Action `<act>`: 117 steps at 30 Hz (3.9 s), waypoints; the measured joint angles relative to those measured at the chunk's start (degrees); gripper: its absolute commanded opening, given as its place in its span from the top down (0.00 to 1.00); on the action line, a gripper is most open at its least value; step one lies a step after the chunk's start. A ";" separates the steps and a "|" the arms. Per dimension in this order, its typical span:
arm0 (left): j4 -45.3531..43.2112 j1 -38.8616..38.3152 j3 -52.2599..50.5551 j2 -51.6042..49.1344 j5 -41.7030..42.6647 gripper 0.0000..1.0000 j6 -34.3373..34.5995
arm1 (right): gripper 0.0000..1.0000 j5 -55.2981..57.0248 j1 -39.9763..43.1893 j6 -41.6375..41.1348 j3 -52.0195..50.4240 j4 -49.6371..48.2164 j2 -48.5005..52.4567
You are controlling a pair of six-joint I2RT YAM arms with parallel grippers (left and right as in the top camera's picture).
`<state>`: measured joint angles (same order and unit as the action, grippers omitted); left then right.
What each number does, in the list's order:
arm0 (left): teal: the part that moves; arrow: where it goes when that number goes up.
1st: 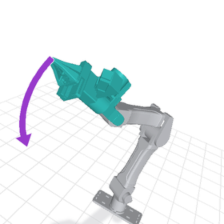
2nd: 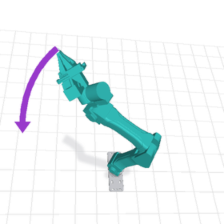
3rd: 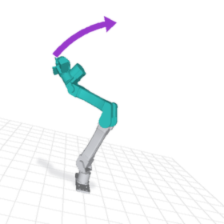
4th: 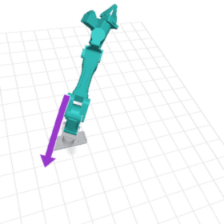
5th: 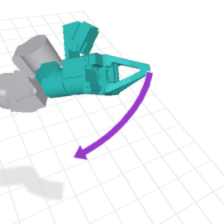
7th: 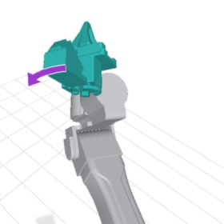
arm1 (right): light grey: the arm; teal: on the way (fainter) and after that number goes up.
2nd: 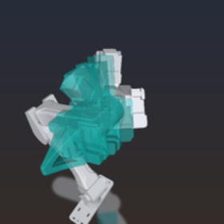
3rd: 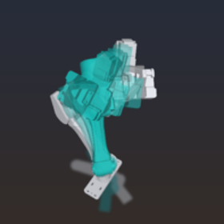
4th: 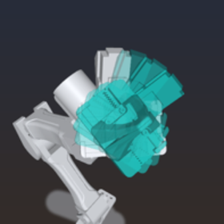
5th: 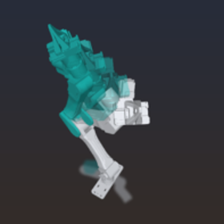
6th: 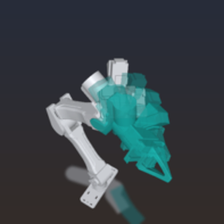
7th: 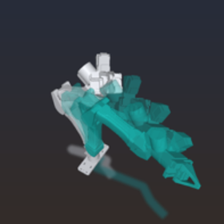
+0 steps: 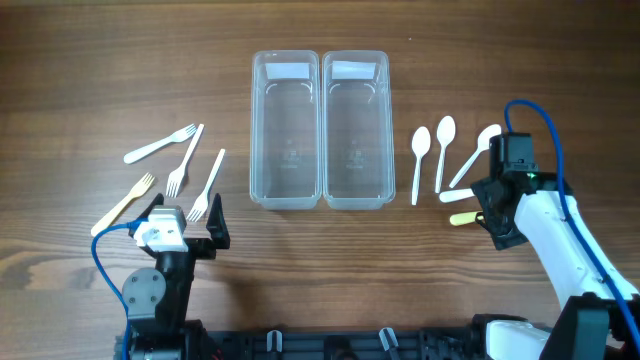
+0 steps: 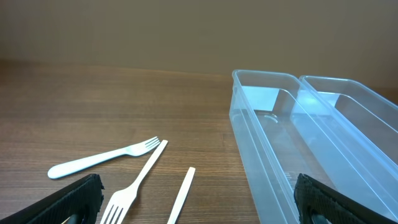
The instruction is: Pack container
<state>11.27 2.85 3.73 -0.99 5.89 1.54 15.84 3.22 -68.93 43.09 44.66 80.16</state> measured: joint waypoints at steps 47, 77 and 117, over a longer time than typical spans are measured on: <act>-0.02 0.00 0.00 0.00 0.00 0.00 0.00 | 0.16 -1.33 0.00 4.28 -1.14 -4.15 0.02; -0.02 0.00 0.00 0.00 0.00 0.00 0.00 | 0.11 -2.99 0.00 2.60 -1.14 -5.11 7.06; -0.02 0.00 0.00 0.00 0.00 0.00 0.00 | 0.39 -7.02 0.00 -6.29 -1.20 -5.88 7.80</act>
<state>11.25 2.85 3.73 -0.99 5.89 1.54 8.82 3.22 -75.22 41.89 38.79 87.96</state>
